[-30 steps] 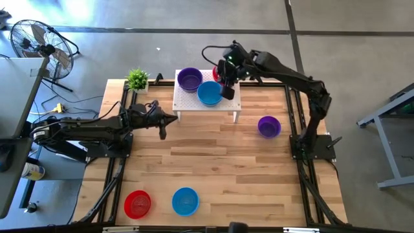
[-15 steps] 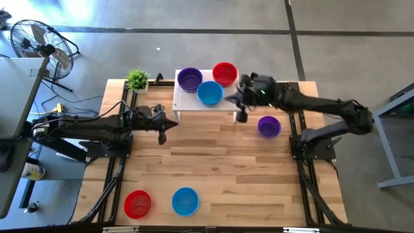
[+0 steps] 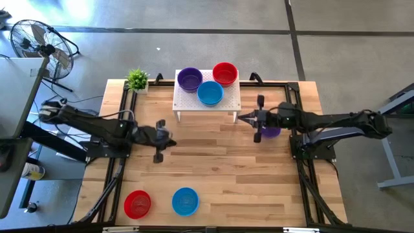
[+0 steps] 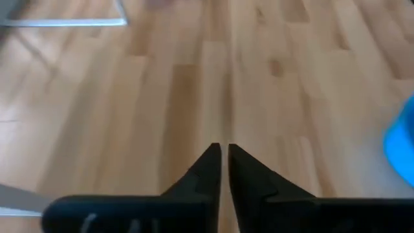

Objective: Pick & Place Mini bowls
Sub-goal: Stack the blue bowl on the blue bowl on the shelf

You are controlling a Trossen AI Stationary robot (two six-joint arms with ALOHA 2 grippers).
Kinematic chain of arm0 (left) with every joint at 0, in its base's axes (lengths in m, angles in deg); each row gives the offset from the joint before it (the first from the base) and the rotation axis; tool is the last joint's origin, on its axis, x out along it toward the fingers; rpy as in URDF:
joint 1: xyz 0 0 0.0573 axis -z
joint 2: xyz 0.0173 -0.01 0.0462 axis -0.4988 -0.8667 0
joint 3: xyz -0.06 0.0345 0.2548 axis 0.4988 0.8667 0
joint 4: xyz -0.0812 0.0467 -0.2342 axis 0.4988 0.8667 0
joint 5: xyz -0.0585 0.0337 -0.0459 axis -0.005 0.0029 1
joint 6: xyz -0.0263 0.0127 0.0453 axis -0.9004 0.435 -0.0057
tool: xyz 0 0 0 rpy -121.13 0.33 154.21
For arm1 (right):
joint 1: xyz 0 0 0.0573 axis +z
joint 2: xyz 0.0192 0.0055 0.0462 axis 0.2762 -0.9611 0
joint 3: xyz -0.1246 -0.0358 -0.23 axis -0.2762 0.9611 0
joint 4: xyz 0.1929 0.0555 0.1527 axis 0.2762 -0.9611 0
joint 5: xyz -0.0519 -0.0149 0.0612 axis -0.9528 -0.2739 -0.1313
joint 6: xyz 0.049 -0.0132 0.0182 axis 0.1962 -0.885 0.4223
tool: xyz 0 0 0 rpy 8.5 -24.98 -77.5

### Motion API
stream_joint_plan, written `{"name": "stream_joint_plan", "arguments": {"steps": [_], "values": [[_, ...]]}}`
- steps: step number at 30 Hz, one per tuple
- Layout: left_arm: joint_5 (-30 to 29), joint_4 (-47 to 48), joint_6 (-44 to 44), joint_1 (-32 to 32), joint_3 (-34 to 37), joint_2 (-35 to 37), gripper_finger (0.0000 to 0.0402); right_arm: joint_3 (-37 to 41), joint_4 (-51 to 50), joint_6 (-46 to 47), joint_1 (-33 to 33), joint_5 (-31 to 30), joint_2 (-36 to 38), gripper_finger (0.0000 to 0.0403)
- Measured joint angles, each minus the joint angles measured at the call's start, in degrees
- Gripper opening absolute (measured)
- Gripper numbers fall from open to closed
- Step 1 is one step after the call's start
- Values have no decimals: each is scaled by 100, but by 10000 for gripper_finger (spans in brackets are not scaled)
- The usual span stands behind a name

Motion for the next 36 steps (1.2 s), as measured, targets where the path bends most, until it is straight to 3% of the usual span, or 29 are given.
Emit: {"name": "stream_joint_plan", "arguments": {"steps": [6,14,21,27,36], "values": [[-286,1090,-794,1043,-784,-684,81,118,108,-2,306,-2,23,1],[-303,1365,-1621,1846,-1667,-1883,137,118,120,-24,598,-9,23,1],[314,1433,-2066,1949,-2441,-3177,168,118,100,-46,736,-7,21,1],[900,1457,-1919,1945,-3081,-4025,172,118,93,-48,793,8,21,1],[870,1536,-1937,1889,-3371,-4583,172,118,50,-48,793,19,19,1]]}}
